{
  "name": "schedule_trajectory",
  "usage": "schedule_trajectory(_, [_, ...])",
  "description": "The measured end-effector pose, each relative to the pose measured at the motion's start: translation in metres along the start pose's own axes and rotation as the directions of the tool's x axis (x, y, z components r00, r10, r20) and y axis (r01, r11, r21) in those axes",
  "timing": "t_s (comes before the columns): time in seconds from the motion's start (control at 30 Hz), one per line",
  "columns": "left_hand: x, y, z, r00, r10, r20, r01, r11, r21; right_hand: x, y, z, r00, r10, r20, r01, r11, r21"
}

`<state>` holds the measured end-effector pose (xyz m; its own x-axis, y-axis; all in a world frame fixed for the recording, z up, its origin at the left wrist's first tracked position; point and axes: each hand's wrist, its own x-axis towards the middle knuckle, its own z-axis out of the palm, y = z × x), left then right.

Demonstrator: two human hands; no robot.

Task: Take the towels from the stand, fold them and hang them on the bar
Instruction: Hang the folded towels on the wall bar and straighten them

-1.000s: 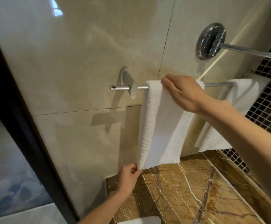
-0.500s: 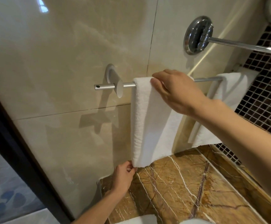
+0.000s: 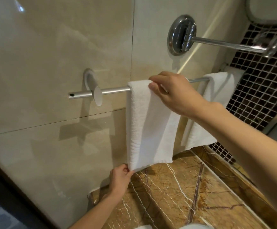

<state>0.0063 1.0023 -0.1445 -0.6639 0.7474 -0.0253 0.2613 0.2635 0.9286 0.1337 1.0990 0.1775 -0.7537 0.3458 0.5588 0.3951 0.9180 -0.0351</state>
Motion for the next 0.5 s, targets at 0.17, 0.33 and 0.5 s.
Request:
schedule_trajectory(0.17, [0.003, 0.005, 0.014, 1.000, 0.024, 0.008, -0.024, 0.999, 0.040, -0.003, 0.018, -0.003, 1.000, 0.014, 0.003, -0.014, 1.000, 0.007])
schedule_trajectory(0.33, [0.010, 0.015, 0.030, 1.000, 0.027, 0.005, -0.027, 0.998, 0.058, -0.007, 0.040, -0.006, 0.999, 0.034, -0.017, -0.034, 0.999, -0.004])
schedule_trajectory(0.5, [0.019, 0.020, 0.050, 0.999, 0.051, 0.001, -0.051, 0.996, 0.067, -0.012, 0.059, -0.009, 0.999, 0.026, -0.044, -0.026, 1.000, 0.008])
